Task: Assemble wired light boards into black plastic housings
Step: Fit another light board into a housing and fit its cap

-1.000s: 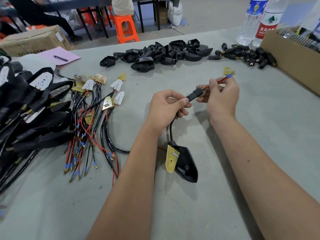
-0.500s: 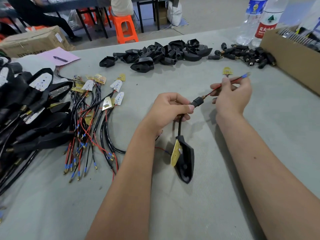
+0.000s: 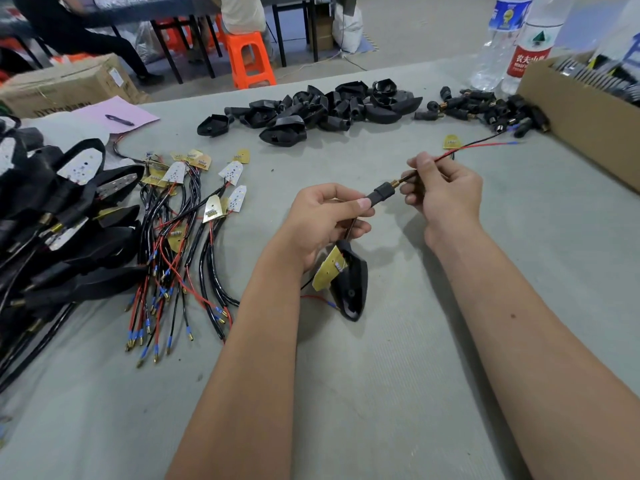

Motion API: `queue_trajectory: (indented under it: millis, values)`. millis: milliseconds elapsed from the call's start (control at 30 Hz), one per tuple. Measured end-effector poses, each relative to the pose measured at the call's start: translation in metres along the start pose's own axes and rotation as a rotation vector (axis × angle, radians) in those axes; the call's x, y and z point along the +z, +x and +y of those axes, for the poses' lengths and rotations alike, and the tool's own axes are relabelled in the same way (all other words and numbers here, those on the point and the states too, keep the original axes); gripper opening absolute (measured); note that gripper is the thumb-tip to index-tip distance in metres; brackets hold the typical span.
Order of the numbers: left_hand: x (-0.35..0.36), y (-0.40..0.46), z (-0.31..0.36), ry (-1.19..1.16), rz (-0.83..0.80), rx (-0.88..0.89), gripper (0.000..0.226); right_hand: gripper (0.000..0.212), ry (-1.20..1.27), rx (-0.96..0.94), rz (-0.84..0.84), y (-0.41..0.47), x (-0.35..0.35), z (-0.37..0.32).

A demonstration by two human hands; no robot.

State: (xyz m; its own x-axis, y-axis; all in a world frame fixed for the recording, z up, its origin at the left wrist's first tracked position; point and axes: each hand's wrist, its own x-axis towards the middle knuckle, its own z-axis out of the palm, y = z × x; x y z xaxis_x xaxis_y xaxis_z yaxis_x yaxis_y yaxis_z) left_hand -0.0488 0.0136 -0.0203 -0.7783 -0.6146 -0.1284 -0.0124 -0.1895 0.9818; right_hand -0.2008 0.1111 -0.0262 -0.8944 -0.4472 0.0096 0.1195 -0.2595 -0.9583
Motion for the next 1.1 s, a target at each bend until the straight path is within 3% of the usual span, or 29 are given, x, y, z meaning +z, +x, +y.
queue_trajectory:
  millis: [200,333,433,667,967,1100]
  values:
    - [0.000,-0.001,0.001,-0.038,-0.037,-0.010,0.007,0.021,0.078,-0.012,0.072,-0.002,0.003,0.001]
    - [0.002,0.000,0.001,-0.069,0.080,-0.011,0.008,0.008,0.142,0.095,-0.117,-0.003,0.006,0.000]
    - [0.004,0.003,0.000,0.021,0.115,-0.023,0.011,0.006,0.076,0.070,-0.201,-0.006,0.006,0.002]
    - [0.006,0.002,-0.001,-0.029,0.047,-0.048,0.008,0.004,0.074,0.007,-0.042,-0.005,0.005,0.003]
    - [-0.004,0.001,-0.001,0.070,0.042,0.059,0.021,0.008,0.183,-0.006,0.113,-0.003,0.005,0.001]
    - [0.000,-0.001,-0.001,0.061,0.085,0.099,0.021,0.009,0.143,0.095,-0.079,-0.001,0.007,0.003]
